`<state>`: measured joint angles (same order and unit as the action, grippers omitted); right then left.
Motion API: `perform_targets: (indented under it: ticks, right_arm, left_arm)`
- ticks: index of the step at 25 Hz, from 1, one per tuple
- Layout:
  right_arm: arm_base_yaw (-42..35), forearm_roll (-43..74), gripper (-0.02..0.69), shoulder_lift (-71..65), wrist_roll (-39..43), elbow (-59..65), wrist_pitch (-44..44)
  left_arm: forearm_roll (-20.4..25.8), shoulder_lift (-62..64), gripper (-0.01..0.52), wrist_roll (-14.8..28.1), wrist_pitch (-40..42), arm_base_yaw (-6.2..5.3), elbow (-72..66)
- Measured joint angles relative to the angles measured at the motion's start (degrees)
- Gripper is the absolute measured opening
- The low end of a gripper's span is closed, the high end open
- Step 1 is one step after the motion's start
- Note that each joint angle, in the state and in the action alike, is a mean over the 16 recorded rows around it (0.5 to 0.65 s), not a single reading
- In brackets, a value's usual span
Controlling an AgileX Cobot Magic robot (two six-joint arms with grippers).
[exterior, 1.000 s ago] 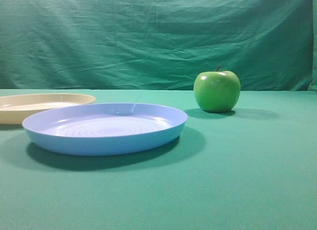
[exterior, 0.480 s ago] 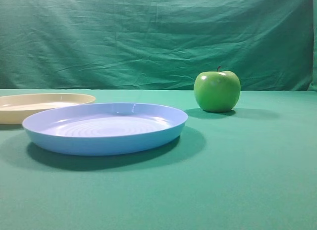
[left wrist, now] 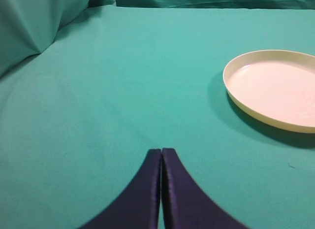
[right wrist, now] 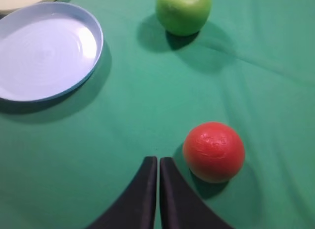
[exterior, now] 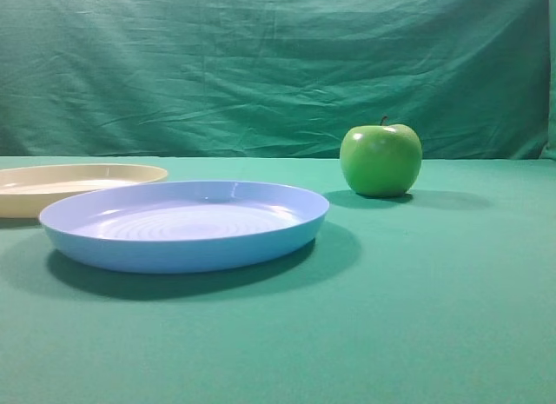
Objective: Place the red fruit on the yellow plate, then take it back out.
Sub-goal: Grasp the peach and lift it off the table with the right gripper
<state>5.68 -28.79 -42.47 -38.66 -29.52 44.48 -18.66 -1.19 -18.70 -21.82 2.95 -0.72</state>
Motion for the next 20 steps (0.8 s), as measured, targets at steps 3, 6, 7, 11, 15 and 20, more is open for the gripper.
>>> perform_targets:
  ticks: [3,6,7,11,15,20]
  right_arm:
    - [0.7,0.3,0.275,-4.6,-0.3,-1.1,0.2]
    - [1.1,1.0,0.396,-9.2,0.7,-1.7,-0.5]
    - [1.1,1.3,0.436,-10.7,1.3,-1.8,-0.9]
    - [1.1,2.9,0.575,-16.7,4.1,-2.1,-3.0]
    - [1.1,4.4,0.640,-22.8,6.0,-2.2,-6.3]
    - [1.1,6.0,0.645,-30.4,6.4,-2.5,-11.1]
  left_arm:
    - [0.0,0.0,0.000,0.0,0.0,0.00,0.0]
    - [0.0,0.0,0.000,0.0,0.0,0.00,0.0]
    - [0.0,0.0,0.000,0.0,0.0,0.00,0.0]
    - [0.0,0.0,0.000,0.0,0.0,0.00,0.0]
    - [0.0,0.0,0.000,0.0,0.0,0.00,0.0]
    - [0.0,0.0,0.000,0.0,0.0,0.00,0.0]
